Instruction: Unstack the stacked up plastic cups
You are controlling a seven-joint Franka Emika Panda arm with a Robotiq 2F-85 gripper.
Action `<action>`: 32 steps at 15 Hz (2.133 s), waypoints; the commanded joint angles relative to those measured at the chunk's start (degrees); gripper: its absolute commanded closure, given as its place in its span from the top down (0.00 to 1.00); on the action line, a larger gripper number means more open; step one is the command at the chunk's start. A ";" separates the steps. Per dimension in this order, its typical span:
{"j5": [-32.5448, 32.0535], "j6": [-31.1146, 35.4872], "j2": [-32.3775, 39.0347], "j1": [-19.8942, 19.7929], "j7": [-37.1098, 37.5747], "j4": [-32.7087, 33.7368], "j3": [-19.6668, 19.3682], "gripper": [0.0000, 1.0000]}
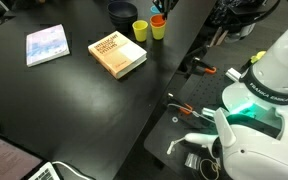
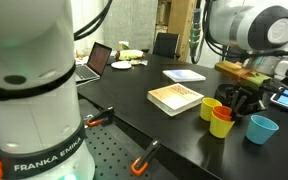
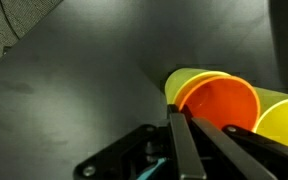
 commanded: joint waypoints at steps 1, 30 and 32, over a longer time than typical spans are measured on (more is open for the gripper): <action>-0.57 -2.74 -2.76 -0.12 1.07 0.21 -0.39 0.01; 5.25 -4.70 -1.55 -6.33 -2.04 4.81 -4.90 0.01; 7.37 -1.70 0.95 -7.09 -3.15 4.85 -4.03 0.01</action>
